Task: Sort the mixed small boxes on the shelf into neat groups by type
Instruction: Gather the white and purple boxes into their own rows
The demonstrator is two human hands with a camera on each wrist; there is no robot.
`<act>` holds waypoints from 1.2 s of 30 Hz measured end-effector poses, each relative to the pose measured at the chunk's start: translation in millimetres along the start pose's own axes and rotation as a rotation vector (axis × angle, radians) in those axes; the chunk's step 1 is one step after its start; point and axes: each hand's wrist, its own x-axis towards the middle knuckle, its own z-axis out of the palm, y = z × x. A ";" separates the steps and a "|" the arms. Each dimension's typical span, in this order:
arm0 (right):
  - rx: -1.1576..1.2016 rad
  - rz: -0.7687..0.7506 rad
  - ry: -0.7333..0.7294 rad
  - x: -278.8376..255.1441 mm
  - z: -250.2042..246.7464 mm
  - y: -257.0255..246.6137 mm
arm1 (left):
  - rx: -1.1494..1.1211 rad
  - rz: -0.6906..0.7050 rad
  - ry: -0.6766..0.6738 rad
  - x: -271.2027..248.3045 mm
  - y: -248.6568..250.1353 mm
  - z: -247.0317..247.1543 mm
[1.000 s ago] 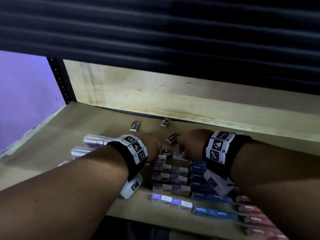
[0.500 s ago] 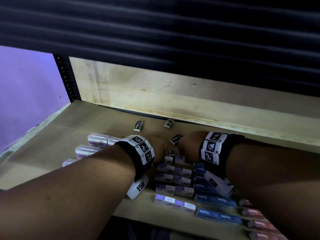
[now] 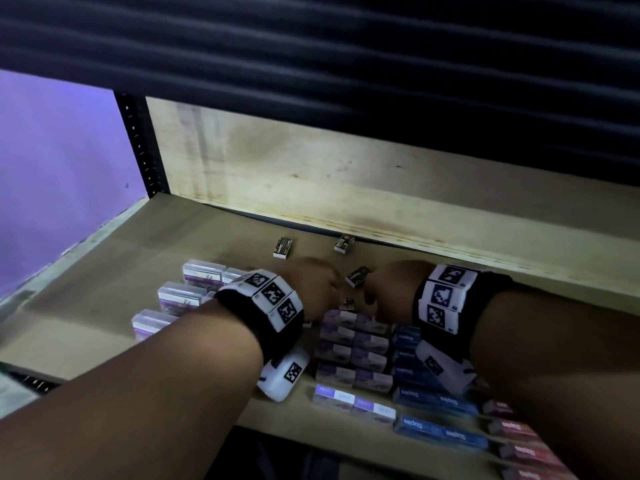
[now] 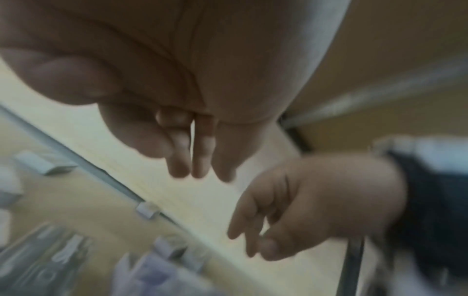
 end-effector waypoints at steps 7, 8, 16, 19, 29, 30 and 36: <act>0.440 0.027 0.291 -32.6 -5.1 -5.0 | -0.556 -0.272 0.481 -68.4 -10.5 7.4; 0.510 0.026 0.338 -35.7 -1.9 -5.8 | -0.577 -0.291 0.529 -76.5 -10.9 7.0; 0.731 0.080 0.466 -42.2 14.3 -27.3 | -0.727 -0.400 0.698 -135.5 -13.7 9.6; 0.706 0.067 0.447 -39.6 6.7 -33.9 | -0.690 -0.415 0.715 -147.4 -18.4 17.4; 0.491 0.016 0.351 -0.6 -27.2 -45.8 | -0.823 -0.434 0.784 -147.0 -34.3 39.0; 0.440 0.012 0.342 5.0 -30.8 -47.4 | -0.825 -0.432 0.793 -147.3 -34.1 40.0; 0.237 -0.001 0.270 45.0 -50.7 -54.9 | -0.876 -0.410 0.798 -147.7 -35.6 43.2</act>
